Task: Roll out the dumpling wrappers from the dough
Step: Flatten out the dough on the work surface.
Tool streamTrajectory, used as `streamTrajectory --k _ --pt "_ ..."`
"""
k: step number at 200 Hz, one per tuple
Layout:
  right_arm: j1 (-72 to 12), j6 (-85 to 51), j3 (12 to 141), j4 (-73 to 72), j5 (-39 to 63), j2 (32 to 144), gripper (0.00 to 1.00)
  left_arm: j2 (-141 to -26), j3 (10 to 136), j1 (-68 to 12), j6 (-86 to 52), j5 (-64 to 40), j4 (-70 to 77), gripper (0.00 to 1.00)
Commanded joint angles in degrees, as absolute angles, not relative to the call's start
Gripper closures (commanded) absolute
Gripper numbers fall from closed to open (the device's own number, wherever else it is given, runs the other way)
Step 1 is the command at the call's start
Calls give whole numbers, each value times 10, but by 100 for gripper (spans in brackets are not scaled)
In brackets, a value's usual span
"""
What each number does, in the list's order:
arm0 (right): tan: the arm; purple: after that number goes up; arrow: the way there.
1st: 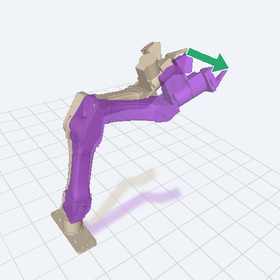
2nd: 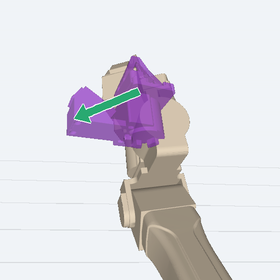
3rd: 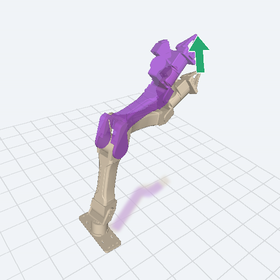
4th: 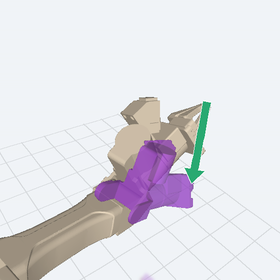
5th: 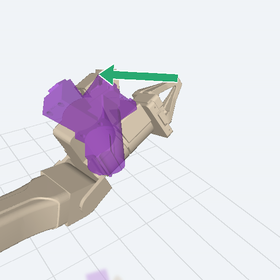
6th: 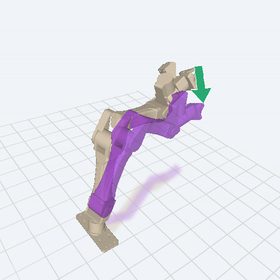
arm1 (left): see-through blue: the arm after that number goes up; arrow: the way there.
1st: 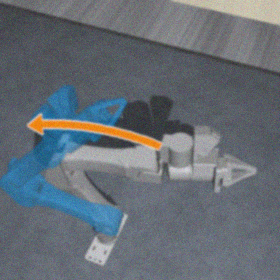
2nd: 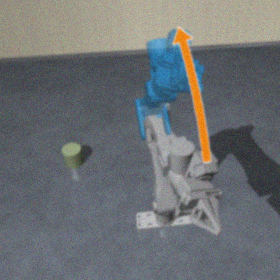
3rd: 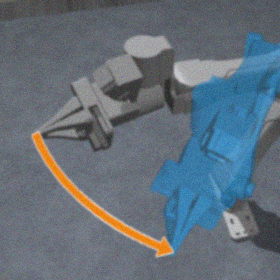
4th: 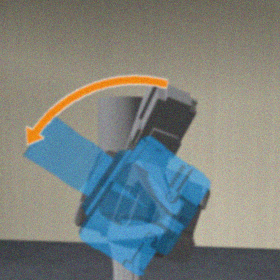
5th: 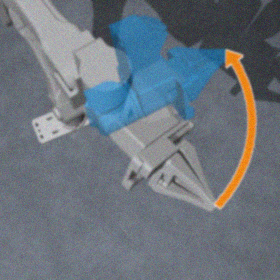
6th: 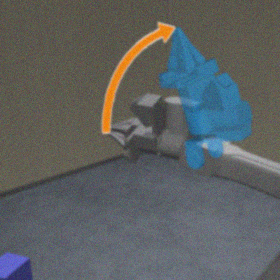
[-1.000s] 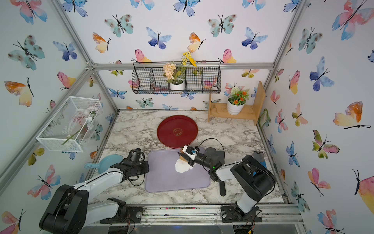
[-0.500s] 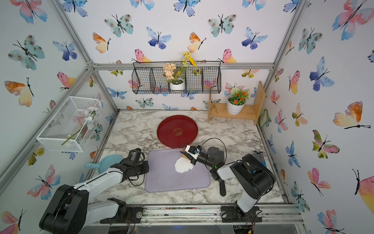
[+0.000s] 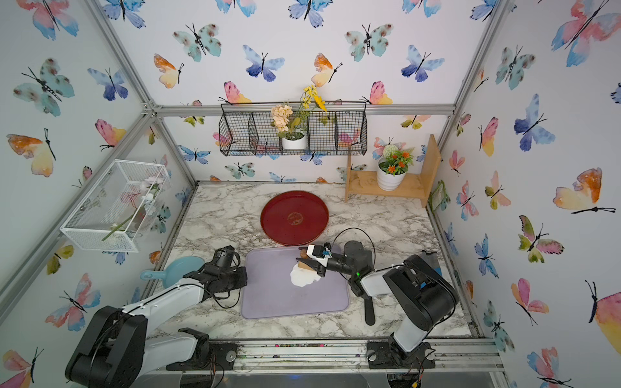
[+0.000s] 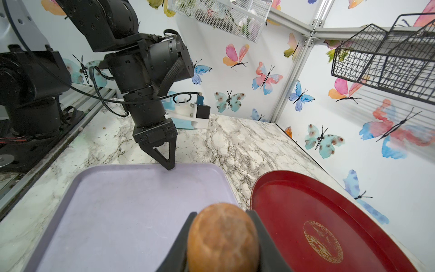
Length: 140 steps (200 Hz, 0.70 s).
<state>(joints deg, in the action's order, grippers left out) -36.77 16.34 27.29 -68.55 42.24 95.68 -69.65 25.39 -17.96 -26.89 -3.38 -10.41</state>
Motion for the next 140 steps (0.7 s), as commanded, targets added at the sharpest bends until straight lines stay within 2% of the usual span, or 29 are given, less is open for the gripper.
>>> streamTrajectory --k 1,91,140 --pt "-374 103 240 -535 475 1004 98 -688 249 -173 -279 -35 -99 100" --pt "-420 54 210 -539 451 995 99 -689 250 -170 -279 -36 -97 100" --pt "-434 7 173 -589 425 990 99 -685 249 -168 -279 -36 -98 100"
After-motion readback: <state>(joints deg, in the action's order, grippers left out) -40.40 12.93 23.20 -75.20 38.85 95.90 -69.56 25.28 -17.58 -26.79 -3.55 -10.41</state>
